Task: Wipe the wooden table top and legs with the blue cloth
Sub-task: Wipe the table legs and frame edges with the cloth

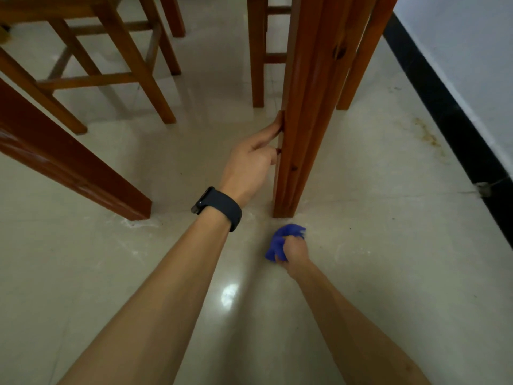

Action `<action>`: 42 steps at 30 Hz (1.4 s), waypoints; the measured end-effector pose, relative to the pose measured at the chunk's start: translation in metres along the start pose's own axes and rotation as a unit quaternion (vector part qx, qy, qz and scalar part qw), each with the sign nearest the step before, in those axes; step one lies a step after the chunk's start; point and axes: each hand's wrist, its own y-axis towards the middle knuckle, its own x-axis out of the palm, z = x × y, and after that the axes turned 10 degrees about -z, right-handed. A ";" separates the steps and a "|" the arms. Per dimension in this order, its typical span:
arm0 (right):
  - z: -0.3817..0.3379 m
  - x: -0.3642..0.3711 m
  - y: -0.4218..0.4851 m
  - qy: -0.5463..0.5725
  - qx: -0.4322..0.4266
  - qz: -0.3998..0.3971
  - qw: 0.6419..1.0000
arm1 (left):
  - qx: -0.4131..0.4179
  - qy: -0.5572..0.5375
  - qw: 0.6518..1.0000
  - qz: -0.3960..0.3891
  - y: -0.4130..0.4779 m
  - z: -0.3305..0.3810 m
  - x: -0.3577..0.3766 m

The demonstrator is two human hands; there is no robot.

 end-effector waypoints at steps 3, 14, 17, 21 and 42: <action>-0.038 0.015 0.003 0.111 -0.066 -0.040 0.991 | -0.006 0.010 1.000 -0.003 -0.001 -0.001 0.000; -0.057 0.035 -0.081 -0.146 -0.210 -0.137 0.957 | -0.276 0.099 0.946 -0.138 -0.024 -0.037 -0.013; -0.074 0.047 -0.089 -0.167 -0.220 -0.150 0.949 | -0.254 -0.045 0.963 -0.083 -0.033 -0.047 -0.009; -0.099 0.071 -0.105 -0.258 -0.270 -0.157 0.914 | -0.180 -0.148 0.972 0.040 -0.023 -0.049 -0.021; -0.279 0.097 -0.223 -0.404 -0.632 0.055 0.659 | 0.309 -0.012 0.933 0.184 0.005 0.135 0.008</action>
